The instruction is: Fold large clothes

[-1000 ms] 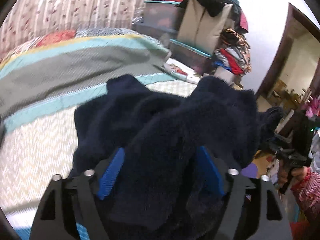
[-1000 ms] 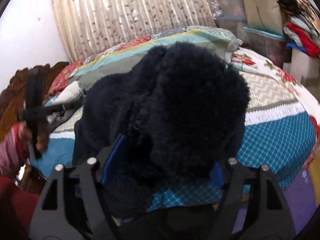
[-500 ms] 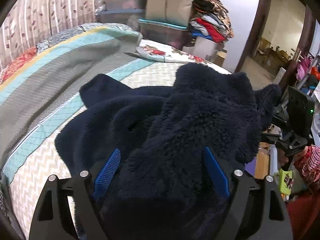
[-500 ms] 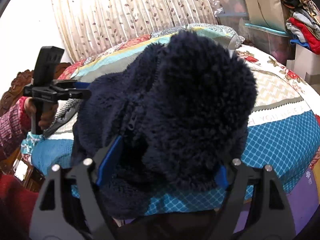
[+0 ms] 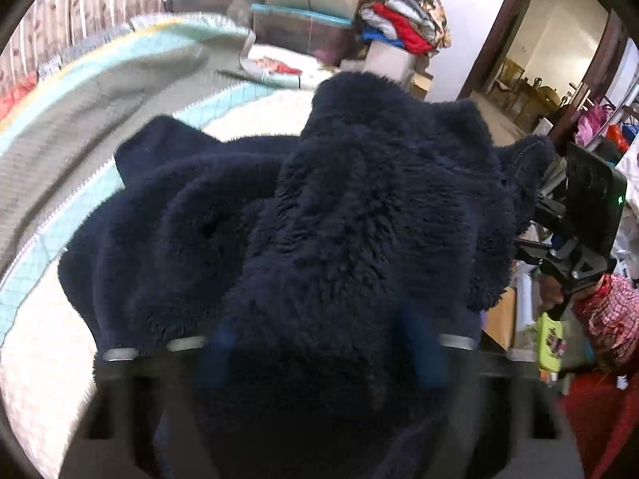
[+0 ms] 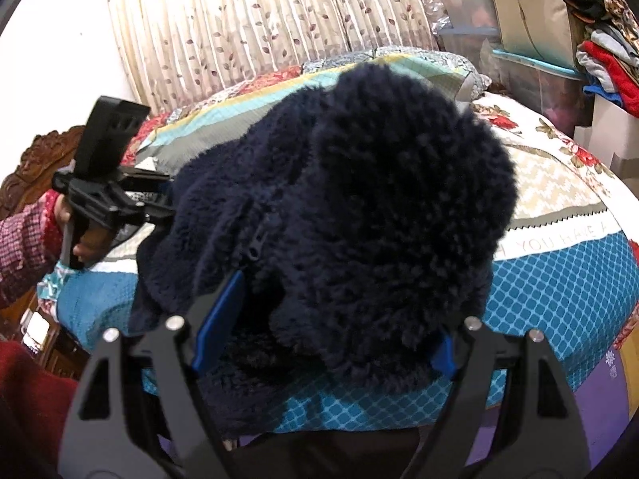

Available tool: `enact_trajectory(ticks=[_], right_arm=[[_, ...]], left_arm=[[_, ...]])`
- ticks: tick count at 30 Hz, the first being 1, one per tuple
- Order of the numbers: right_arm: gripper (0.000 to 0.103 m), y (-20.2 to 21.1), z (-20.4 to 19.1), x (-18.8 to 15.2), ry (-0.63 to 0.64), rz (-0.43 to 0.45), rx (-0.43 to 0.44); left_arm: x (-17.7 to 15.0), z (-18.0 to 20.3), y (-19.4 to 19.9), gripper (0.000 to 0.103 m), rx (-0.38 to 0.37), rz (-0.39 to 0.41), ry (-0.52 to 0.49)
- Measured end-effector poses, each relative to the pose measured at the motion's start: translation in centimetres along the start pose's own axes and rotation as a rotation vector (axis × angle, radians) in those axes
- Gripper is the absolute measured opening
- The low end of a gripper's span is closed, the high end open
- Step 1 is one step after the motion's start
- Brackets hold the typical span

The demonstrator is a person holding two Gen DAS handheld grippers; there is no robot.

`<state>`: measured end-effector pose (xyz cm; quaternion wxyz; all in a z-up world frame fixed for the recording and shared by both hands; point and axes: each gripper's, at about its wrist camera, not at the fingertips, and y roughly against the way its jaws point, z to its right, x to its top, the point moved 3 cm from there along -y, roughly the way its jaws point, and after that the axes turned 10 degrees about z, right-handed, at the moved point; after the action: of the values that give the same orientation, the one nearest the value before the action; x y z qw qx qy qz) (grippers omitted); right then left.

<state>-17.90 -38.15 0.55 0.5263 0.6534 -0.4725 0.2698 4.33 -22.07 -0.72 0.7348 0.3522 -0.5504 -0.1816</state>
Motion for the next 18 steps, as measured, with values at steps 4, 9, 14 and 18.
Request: enact_trajectory(ticks=[4, 9, 14, 18], right_arm=[[0.049, 0.4, -1.1, 1.3, 0.059, 0.031, 0.019], [0.018, 1.6, -3.3, 4.4, 0.137, 0.114, 0.005], [0.015, 5.8, -9.3, 12.0, 0.287, 0.342, 0.057], [0.015, 10.3, -15.7, 18.8, 0.429, 0.555, 0.104]], left_arm=[[-0.6, 0.9, 1.1, 0.027, 0.043, 0.067, 0.008], [-0.9, 1.0, 5.8, 0.026, 0.069, 0.244, 0.130], [0.7, 0.5, 15.7, 0.026, 0.124, 0.482, 0.210], [4.4, 2.9, 28.0, 0.026, 0.261, 0.721, 0.099]])
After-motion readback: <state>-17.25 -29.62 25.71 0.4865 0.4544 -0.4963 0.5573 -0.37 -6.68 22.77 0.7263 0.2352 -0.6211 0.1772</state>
